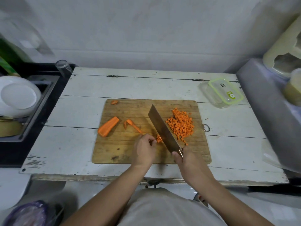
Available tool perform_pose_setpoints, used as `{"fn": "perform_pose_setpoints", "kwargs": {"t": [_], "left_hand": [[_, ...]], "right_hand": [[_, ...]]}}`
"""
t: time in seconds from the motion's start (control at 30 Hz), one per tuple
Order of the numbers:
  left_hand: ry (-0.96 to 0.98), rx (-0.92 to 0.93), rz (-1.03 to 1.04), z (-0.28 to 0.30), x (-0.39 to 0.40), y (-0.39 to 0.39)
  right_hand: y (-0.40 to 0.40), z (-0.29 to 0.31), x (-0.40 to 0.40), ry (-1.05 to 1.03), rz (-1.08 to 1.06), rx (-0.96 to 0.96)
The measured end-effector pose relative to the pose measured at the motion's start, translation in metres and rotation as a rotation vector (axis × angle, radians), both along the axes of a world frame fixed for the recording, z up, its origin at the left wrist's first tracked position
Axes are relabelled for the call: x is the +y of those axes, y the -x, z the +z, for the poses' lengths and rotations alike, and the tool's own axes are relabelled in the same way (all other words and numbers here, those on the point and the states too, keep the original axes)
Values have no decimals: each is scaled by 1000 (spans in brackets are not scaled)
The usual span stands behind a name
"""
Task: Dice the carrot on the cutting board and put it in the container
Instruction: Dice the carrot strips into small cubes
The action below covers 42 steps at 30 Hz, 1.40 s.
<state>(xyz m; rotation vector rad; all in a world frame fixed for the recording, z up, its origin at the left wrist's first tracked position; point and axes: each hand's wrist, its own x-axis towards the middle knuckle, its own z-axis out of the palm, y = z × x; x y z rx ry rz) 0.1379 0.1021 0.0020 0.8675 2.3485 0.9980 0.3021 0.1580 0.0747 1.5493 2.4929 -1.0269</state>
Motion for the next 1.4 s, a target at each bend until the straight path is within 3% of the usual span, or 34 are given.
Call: {"fn": "perform_pose_setpoints", "kwargs": {"t": [0.2,0.6,0.93,1.1,1.4], "left_hand": [[70,-78,68,2,14,2],[-14,4,71,2,9,-5],[83,98,49,12,15,-5],[94,109,61,9,15,-7],[49,11,82,4,16,-4]], "right_hand": [[-3,4,-8,-40,35,-28],[0,5,-12,-94,55,-97],[10,0,-12,-143,99,-168],[32,-2,1,-106,30,-121],[6,-2,7,-26,-76,-17]]}}
